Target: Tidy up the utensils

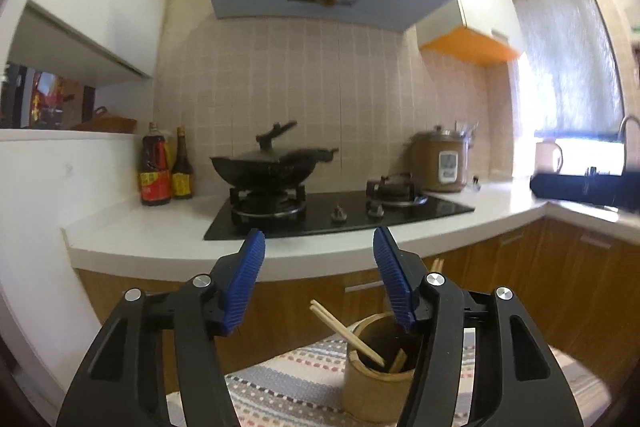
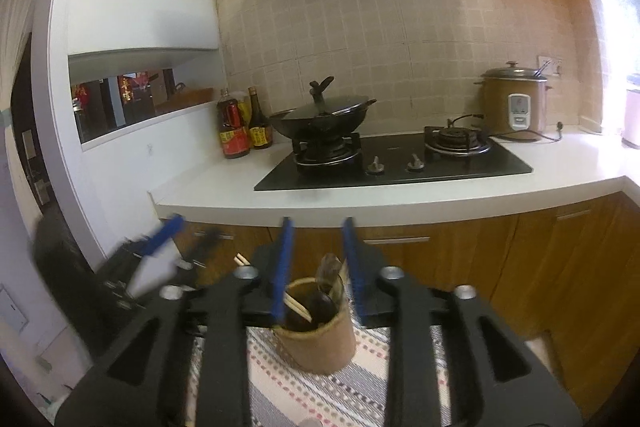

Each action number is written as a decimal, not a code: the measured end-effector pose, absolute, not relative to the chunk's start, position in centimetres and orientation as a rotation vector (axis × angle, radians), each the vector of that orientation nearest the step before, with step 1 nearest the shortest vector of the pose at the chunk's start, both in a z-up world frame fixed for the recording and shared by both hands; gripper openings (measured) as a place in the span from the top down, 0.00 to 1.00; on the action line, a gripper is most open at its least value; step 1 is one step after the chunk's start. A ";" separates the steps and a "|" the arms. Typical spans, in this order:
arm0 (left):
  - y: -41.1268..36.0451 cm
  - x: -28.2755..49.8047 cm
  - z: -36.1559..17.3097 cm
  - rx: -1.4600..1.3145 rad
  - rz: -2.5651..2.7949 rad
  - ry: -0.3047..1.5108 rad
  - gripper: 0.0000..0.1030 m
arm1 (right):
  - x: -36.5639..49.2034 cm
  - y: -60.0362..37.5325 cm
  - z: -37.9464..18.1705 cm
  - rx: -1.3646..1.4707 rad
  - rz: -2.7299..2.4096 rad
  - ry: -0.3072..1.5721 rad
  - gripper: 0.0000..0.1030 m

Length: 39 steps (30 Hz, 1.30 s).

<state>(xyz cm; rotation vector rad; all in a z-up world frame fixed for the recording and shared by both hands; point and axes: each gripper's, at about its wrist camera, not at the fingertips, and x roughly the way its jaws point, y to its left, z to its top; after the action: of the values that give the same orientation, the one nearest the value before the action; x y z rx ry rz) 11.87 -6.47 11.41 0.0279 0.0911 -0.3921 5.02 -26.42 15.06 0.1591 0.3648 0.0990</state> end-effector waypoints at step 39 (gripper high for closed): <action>-7.0 10.7 -6.3 -0.055 -0.792 1.024 0.49 | 4.0 -25.6 -6.7 0.167 0.235 1.101 0.68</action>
<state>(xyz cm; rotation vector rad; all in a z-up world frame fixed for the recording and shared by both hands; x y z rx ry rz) 10.73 -7.00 -6.30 -0.0554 1.0240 -0.7924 4.04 -25.58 -6.74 0.1666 1.1006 0.2346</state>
